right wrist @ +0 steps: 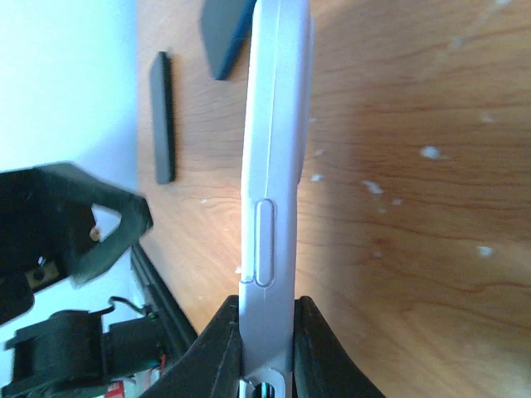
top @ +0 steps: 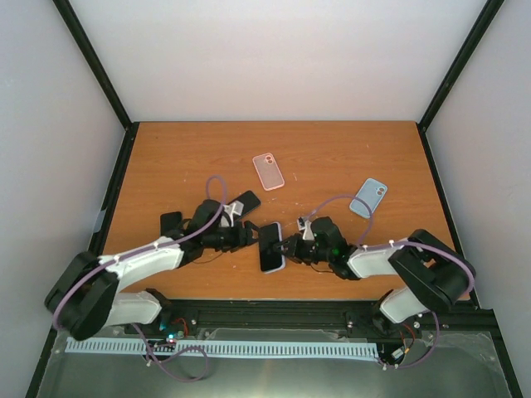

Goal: Put the phone into the phone case

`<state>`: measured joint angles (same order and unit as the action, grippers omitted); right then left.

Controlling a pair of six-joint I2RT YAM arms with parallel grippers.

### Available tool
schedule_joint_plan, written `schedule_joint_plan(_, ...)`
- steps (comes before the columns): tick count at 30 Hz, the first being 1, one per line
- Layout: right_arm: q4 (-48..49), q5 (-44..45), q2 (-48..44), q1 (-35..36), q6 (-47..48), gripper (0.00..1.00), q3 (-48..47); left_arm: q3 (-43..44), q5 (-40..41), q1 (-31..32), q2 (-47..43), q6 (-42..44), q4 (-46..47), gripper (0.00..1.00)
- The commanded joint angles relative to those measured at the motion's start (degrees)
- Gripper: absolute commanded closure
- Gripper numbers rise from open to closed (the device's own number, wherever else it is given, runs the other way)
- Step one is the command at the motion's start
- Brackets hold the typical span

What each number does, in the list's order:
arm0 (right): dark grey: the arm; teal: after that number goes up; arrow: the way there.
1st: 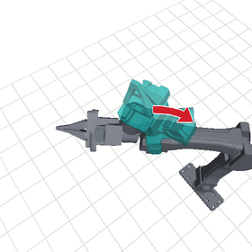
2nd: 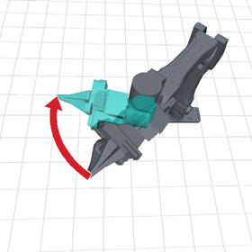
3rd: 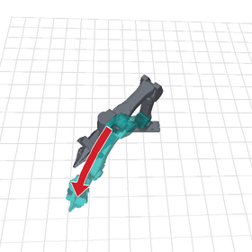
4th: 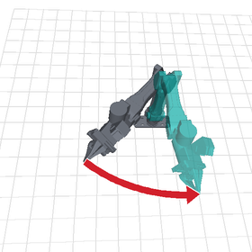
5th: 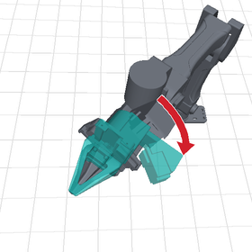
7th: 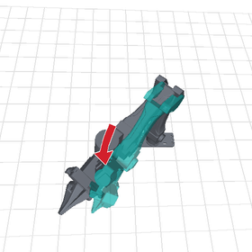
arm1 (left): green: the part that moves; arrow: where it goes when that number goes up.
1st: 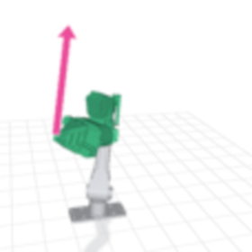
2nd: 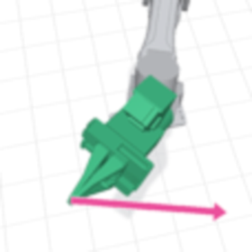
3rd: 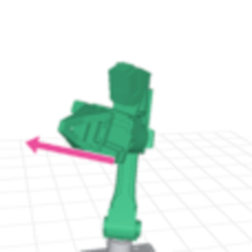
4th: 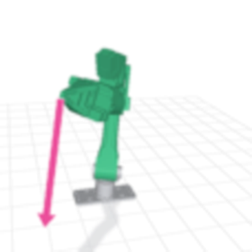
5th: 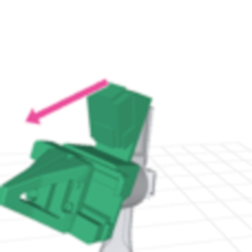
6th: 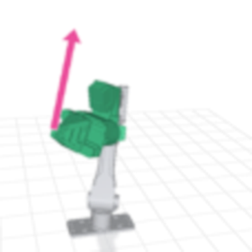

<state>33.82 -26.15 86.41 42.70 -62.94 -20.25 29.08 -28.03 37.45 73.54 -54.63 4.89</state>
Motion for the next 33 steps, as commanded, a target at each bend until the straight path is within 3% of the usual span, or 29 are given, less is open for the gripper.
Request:
schedule_joint_plan(1, 3.95, -2.65, -6.83, 0.37, 1.35, 0.89, -0.30, -1.46, 0.27, -3.60, -8.75, 2.10, -3.02, 0.26)
schedule_joint_plan(5, 4.61, -5.72, -12.40, 0.37, 2.31, 0.89, -0.73, -0.45, 1.17, -5.30, -17.76, 3.75, -6.56, 0.08)
schedule_joint_plan(7, 4.95, -7.45, -15.26, 0.37, 2.89, 0.89, -0.99, 0.27, 1.44, -5.45, -21.88, 3.57, -7.02, 0.04)
schedule_joint_plan(19, 8.08, -15.51, -32.36, 0.37, 1.62, 0.89, -2.27, 1.02, -9.91, -5.64, -32.98, -0.19, 5.53, 0.04)
schedule_joint_plan(23, 10.95, -17.06, -32.72, 0.45, -0.90, 0.89, -2.44, -2.27, -15.14, -5.61, -32.88, -5.64, 17.82, 0.08)
schedule_joint_plan(27, 18.76, -17.94, -31.21, 0.46, -5.09, 0.89, -0.82, -5.44, -17.61, -5.64, -31.29, -11.35, 30.02, 0.22)
schedule_joint_plan(33, 25.85, -18.19, -28.65, 0.45, -8.76, 0.89, 1.11, -6.33, -17.33, -5.64, -28.70, -12.79, 32.54, 0.38)
